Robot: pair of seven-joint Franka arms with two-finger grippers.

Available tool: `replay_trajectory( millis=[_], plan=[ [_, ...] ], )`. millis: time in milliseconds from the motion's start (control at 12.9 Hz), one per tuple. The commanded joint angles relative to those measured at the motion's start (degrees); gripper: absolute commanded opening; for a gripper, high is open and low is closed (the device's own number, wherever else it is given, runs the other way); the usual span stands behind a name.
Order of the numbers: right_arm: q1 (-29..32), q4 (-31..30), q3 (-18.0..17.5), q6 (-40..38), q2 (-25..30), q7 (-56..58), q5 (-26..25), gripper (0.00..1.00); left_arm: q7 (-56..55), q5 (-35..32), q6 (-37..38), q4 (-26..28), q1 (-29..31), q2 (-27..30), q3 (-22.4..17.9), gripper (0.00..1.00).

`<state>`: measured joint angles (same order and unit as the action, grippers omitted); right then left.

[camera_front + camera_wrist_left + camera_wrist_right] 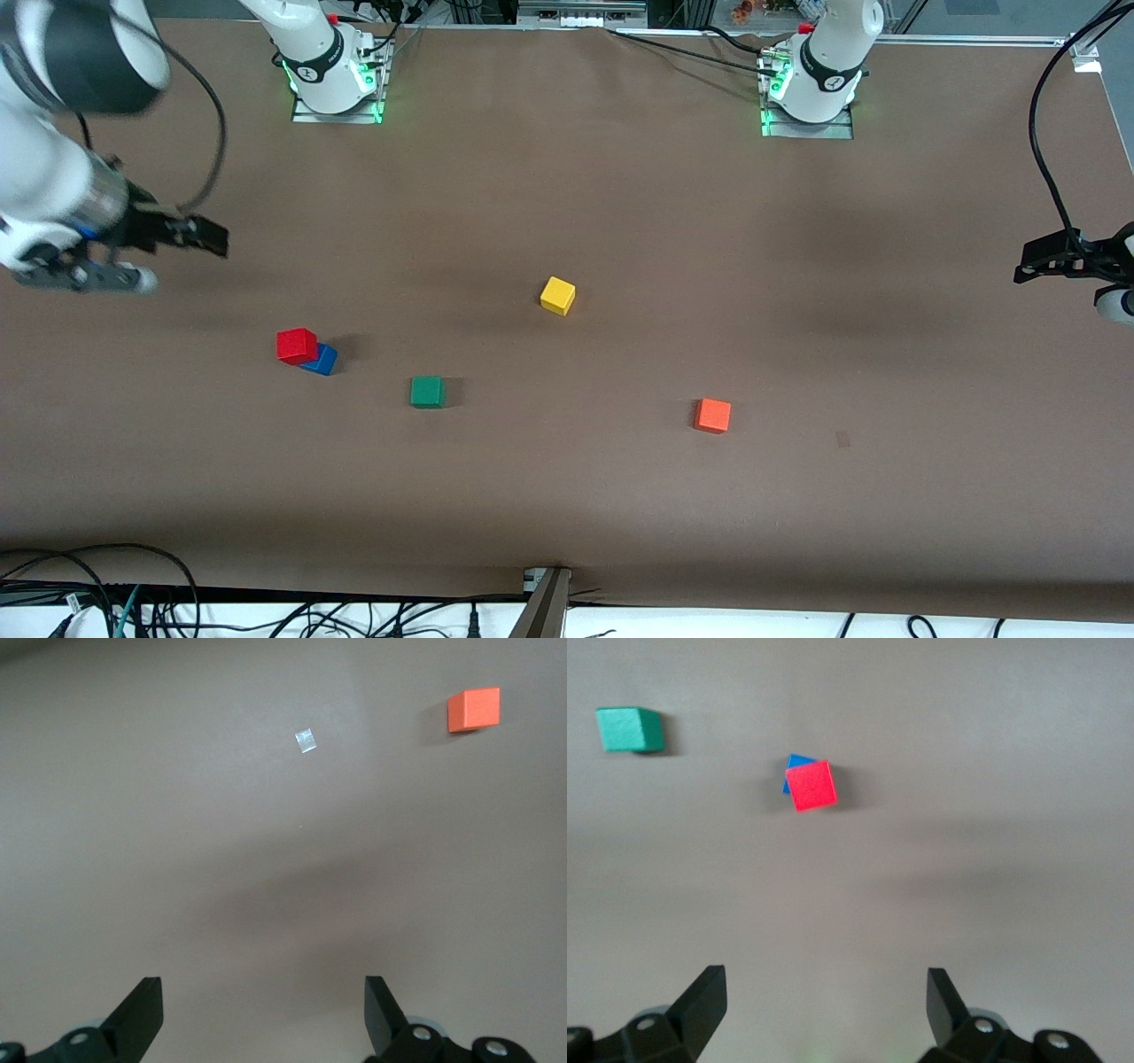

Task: Pass red block to right arm, stack on blue

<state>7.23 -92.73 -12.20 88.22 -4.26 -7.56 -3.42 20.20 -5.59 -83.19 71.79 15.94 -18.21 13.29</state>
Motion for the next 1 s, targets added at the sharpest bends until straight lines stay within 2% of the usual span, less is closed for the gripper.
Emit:
replay_trajectory(
  millis=[0, 77, 309, 464, 618, 850, 927],
  plan=[
    [0.0, 5.5, 2.1, -6.6, -0.1, -0.9, 2.1, 1.00, -0.8, -1.3, 0.6, 0.3, 0.0, 1.2, 0.3, 1.00],
    [-0.9, 4.7, 4.4, -6.8, 1.4, -1.0, 4.1, 1.00, -0.8, -1.2, 0.6, 0.3, -0.1, 1.7, 1.0, 1.00],
    [-9.0, -1.7, 14.1, -1.8, 5.6, -0.8, 4.7, 1.00, -0.3, -1.0, -0.1, 1.5, -0.3, 4.0, 1.9, 1.00],
    [-9.1, -2.9, 14.7, 0.6, 6.0, 0.2, 4.7, 1.00, 3.9, -0.9, -5.2, 9.5, -3.1, 10.2, 0.0, 1.00],
    [-9.1, -2.5, 14.2, 0.9, 6.0, -0.5, 3.8, 1.00, 9.9, -0.6, -10.0, 16.6, -5.2, 14.8, -4.3, 1.00],
    [-9.0, -2.4, 14.3, 0.6, 6.0, -0.6, 4.3, 1.00, 8.8, 3.1, -11.4, 27.3, -12.4, 23.2, -12.4, 1.00],
    [-8.9, -2.4, 14.5, 0.6, 6.0, -0.7, 4.3, 1.00, 7.0, 3.1, -11.7, 28.7, -13.2, 24.6, -12.7, 1.00]
  ],
)
